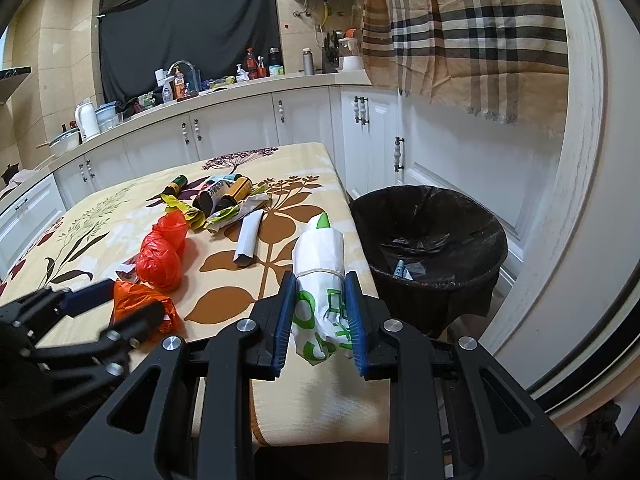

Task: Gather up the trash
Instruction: 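Grasp the orange plastic bag with the left tool while the right tool holds the white-green bag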

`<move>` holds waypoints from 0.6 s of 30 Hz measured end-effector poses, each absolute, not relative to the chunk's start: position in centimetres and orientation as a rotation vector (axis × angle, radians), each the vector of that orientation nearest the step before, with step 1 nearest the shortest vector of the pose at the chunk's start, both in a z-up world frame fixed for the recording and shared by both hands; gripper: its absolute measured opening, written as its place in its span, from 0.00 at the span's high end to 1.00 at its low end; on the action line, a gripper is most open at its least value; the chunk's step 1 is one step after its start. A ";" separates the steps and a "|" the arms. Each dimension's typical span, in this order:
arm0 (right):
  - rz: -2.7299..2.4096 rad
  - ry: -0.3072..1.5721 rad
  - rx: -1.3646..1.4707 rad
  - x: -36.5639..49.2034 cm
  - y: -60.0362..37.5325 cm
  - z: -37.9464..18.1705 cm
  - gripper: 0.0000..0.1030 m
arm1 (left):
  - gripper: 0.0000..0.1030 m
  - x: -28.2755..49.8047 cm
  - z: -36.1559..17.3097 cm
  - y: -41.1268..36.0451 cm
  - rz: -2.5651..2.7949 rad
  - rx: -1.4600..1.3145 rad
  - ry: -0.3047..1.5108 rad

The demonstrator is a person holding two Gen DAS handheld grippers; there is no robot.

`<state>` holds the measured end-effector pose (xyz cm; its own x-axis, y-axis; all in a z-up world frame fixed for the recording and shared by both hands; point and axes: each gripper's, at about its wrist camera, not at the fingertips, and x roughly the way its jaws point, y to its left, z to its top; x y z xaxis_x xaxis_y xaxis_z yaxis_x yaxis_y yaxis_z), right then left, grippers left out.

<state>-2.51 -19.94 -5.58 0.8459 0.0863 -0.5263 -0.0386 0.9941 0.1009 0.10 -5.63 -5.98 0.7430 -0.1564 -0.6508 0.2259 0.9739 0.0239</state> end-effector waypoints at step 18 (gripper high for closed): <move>0.082 0.575 0.079 -1.8 -19.4 -6.0 0.76 | 0.62 -0.8 -5.8 -4.5 -0.222 0.107 0.669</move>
<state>-1.83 -19.42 -5.95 0.8361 0.0995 -0.5395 -0.0555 0.9937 0.0972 -0.78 -4.49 -5.79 0.7619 -0.1699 -0.6250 0.2383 0.9708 0.0266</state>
